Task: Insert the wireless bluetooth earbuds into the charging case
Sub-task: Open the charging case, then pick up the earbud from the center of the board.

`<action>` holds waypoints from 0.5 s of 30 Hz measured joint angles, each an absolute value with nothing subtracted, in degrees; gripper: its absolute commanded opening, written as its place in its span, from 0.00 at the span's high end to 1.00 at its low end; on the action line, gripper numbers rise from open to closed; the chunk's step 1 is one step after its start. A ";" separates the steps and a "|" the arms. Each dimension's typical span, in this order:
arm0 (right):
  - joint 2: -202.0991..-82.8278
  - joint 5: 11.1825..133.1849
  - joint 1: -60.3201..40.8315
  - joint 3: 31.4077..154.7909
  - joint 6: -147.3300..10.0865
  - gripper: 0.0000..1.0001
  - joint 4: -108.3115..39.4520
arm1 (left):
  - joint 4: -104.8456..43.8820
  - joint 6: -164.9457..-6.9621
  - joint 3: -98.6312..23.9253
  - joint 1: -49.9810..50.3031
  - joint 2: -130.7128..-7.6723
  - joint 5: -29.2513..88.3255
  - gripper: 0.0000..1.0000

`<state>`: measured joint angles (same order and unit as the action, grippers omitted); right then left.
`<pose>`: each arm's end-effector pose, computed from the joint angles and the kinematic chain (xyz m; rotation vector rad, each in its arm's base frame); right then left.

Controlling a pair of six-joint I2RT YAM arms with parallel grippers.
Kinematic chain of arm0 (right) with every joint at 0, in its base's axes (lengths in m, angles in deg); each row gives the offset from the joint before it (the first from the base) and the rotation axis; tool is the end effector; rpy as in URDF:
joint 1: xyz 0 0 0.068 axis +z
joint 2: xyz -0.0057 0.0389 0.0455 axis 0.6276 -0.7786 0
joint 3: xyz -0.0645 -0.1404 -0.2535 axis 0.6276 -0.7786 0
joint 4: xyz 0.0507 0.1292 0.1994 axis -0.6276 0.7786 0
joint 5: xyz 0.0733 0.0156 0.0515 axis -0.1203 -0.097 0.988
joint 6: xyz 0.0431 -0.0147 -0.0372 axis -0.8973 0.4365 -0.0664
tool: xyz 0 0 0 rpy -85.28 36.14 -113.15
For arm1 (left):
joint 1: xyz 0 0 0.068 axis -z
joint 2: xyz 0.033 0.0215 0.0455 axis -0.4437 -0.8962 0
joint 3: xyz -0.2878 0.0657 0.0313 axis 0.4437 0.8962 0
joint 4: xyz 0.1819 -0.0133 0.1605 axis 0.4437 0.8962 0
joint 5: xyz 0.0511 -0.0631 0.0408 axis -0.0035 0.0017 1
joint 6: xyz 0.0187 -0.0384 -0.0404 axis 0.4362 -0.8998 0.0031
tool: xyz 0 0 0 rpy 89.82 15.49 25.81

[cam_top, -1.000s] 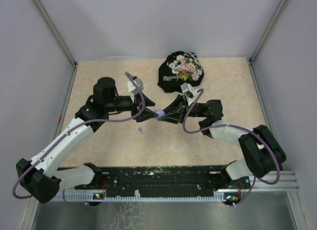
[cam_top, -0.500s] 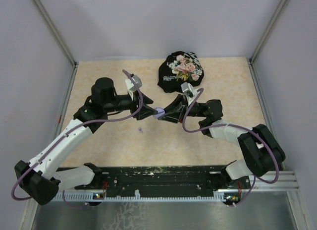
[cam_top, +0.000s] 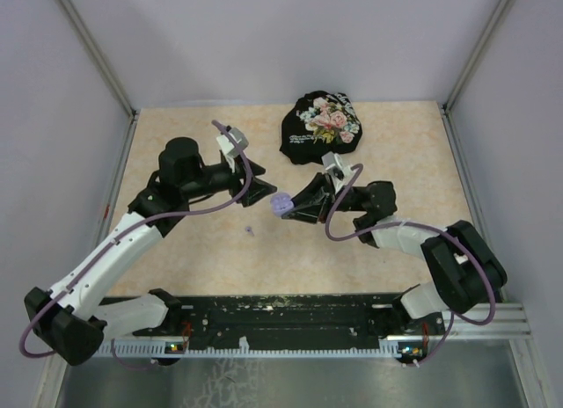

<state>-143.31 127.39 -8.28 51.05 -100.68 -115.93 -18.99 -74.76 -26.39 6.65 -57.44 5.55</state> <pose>0.1983 0.1612 0.3214 -1.0438 1.0820 1.5479 0.1780 -0.1427 0.4001 0.9054 1.5993 -0.9128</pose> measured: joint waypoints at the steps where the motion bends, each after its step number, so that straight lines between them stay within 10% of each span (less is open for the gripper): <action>1: -143.31 127.15 -8.28 50.57 -100.22 1.00 -116.13 | -18.92 -74.84 -26.39 6.65 -57.36 5.85 0.32; 15: -137.48 116.42 -8.24 44.45 -81.97 1.00 -102.95 | -11.65 -83.28 -22.53 6.65 -49.49 18.75 0.30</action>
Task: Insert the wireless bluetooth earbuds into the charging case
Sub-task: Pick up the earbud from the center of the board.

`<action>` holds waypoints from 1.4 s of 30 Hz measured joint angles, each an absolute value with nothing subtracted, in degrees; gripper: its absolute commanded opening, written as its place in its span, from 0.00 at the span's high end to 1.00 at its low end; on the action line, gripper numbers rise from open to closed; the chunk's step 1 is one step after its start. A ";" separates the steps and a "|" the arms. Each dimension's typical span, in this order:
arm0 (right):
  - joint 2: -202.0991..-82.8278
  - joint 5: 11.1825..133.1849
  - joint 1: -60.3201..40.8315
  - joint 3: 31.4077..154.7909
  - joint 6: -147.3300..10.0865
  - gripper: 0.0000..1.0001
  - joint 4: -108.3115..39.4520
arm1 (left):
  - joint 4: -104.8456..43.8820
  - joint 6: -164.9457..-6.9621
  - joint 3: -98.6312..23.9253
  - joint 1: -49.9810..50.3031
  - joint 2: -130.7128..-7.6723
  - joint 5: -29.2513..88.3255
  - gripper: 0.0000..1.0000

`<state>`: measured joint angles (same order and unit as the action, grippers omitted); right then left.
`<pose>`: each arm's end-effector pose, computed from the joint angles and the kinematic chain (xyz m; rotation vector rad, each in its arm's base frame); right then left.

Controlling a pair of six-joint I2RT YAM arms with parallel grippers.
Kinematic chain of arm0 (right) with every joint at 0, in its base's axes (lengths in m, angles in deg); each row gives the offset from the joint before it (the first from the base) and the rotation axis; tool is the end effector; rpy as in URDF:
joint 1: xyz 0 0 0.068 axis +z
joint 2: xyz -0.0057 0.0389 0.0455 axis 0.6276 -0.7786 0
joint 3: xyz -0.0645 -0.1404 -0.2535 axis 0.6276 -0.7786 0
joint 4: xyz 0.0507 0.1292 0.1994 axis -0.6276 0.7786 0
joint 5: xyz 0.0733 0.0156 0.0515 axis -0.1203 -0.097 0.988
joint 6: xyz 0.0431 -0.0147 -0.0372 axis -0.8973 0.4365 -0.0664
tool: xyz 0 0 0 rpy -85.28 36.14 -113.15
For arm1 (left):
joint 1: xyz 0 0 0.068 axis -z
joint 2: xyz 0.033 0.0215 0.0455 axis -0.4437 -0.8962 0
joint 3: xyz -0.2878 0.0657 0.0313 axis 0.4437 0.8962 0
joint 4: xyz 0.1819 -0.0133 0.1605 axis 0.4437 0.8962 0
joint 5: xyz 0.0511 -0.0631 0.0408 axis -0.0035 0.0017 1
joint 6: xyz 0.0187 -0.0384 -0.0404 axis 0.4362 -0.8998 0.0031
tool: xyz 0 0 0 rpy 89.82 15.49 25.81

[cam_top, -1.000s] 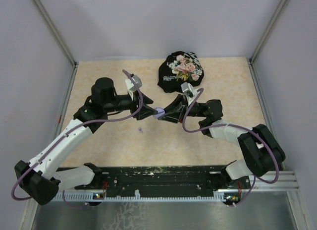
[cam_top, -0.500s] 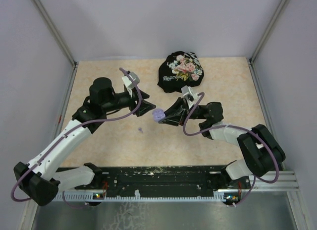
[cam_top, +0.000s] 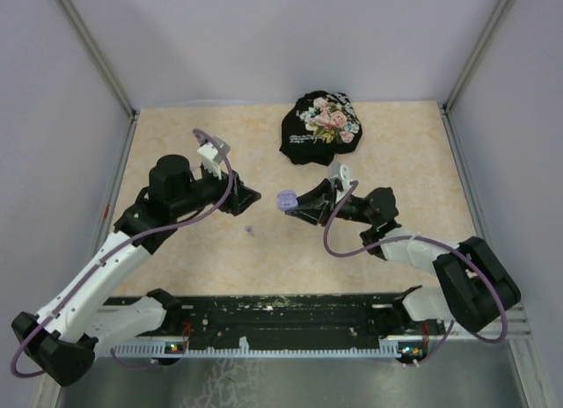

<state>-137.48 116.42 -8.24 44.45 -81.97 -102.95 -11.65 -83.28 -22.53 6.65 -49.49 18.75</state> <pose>0.1880 0.1502 0.2953 -0.9507 1.1563 1.2860 0.1526 -0.1156 0.3888 0.6294 1.7905 -0.8107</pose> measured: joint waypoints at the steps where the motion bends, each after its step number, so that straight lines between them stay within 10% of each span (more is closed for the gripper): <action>1: -136.69 115.26 -8.24 44.01 -80.51 1.00 -101.81 | -10.73 -84.46 -21.72 6.65 -49.10 20.11 0.30; 42: -145.54 101.05 -4.15 26.09 -62.30 1.00 -124.37 | -4.98 -107.13 -8.12 10.15 -67.78 41.90 0.35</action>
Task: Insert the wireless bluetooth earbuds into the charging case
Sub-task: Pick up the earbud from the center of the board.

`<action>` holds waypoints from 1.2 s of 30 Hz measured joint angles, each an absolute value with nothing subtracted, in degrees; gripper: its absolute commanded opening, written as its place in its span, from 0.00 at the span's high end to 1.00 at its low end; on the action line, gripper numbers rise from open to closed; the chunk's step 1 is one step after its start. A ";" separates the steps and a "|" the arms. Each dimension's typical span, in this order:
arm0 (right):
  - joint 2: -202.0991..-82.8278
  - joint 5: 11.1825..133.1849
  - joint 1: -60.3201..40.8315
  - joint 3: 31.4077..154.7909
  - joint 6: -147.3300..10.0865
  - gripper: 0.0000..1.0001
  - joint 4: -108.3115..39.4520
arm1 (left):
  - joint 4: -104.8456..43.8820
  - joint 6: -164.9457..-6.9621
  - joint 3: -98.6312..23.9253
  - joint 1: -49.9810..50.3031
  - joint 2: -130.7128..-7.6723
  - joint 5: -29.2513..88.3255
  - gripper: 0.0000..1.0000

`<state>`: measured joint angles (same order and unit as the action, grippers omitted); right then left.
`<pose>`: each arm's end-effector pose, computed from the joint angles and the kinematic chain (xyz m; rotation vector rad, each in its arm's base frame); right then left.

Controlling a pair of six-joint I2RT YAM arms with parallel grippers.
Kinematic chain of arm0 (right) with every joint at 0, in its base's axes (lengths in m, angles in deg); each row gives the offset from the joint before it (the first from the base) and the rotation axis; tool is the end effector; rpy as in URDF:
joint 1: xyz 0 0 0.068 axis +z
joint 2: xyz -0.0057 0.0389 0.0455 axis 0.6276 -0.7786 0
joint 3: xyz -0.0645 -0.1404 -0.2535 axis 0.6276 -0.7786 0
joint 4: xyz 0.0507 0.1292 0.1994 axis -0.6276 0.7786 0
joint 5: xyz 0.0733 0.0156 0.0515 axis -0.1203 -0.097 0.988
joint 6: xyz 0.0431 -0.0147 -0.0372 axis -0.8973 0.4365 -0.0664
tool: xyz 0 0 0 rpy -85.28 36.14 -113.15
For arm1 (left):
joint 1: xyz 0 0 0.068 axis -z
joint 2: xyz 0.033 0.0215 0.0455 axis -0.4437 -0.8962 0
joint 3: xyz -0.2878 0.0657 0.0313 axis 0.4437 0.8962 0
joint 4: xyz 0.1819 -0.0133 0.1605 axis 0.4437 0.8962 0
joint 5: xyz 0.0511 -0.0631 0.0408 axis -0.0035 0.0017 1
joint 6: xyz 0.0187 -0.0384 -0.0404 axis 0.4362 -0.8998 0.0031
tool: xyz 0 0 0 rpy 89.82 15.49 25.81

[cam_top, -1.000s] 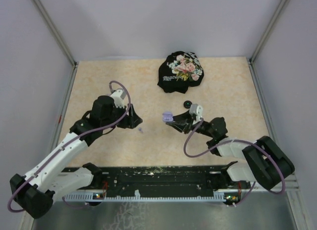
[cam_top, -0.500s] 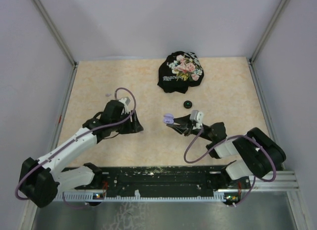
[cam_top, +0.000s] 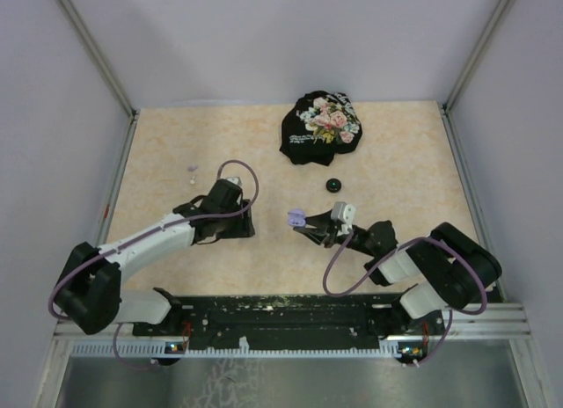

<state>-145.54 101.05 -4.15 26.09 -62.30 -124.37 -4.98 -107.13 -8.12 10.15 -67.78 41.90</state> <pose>0.1583 0.1404 0.2237 -0.9254 1.1056 0.9306 0.1883 -0.1355 0.2316 0.0541 2.5636 -0.3915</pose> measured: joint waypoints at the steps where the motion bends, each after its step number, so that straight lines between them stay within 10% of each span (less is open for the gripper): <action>1: -145.56 100.90 -4.11 26.09 -62.17 1.00 -124.37 | -4.98 -107.11 -8.43 10.57 -68.90 42.79 0.35; 36: -147.34 100.14 -4.11 26.09 -61.75 1.00 -124.41 | 0.42 -103.91 -17.00 16.32 -84.29 60.43 0.39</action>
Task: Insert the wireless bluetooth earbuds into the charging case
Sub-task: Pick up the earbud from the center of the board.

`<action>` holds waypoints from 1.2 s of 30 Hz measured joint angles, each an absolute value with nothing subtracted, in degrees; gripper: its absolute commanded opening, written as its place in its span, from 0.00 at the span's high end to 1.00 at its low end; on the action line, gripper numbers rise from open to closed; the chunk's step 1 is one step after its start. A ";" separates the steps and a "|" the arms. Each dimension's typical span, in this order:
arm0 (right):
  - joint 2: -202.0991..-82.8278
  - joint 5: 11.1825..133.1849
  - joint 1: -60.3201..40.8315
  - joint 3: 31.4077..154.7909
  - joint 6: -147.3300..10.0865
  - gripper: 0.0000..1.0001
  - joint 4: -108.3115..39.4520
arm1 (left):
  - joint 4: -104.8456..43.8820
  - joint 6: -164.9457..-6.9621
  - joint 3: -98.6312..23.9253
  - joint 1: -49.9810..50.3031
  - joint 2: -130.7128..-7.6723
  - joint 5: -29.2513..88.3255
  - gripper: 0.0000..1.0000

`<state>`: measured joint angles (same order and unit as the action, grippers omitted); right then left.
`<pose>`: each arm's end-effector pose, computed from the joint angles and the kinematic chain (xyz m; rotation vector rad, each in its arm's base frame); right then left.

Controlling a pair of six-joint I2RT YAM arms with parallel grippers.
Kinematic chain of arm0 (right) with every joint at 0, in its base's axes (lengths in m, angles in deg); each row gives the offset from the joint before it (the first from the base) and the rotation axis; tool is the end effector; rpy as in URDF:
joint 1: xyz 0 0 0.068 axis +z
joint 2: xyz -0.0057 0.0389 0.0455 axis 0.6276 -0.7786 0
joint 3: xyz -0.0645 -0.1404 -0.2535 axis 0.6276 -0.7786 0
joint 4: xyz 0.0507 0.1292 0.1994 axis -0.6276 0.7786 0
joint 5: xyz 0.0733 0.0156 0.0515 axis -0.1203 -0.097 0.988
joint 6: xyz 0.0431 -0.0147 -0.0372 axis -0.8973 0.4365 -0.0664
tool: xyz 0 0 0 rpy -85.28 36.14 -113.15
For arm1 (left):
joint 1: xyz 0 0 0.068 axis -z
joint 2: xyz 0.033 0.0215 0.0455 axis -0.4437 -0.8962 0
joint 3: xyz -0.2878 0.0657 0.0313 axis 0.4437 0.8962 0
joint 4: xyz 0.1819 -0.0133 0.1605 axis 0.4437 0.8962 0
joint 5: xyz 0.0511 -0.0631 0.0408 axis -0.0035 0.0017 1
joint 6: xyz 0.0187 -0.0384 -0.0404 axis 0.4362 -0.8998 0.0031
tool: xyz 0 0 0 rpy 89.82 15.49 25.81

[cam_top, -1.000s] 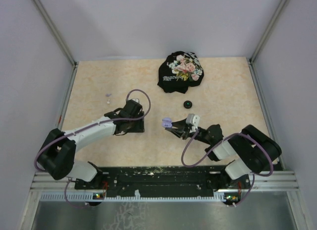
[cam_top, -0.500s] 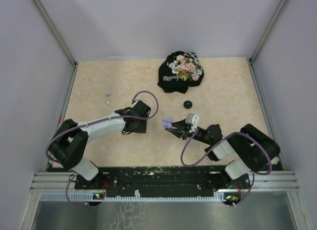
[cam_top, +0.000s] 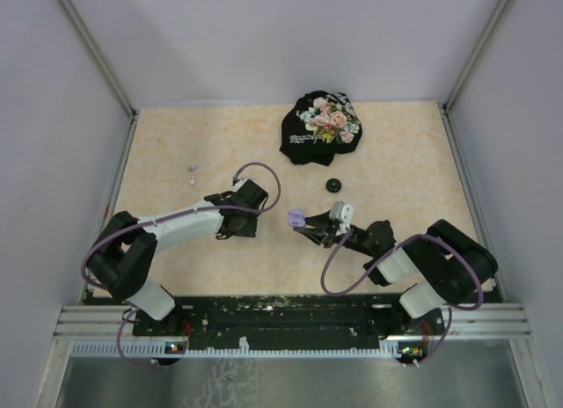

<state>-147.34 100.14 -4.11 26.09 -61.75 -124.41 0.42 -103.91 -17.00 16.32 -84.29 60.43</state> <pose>0.1616 0.1422 0.2178 -0.9224 1.1370 0.9188 0.2164 -0.1772 0.2038 0.1938 2.5890 0.1151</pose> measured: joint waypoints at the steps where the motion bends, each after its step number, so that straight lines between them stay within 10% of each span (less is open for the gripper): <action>1: -147.34 100.14 -4.11 26.09 -61.75 1.00 -124.41 | 0.55 -103.91 -17.00 16.32 -84.29 60.61 0.40; 36: -147.34 100.16 -4.11 26.09 -61.77 1.00 -124.41 | -1.61 -102.32 -20.67 16.32 -88.85 56.02 0.69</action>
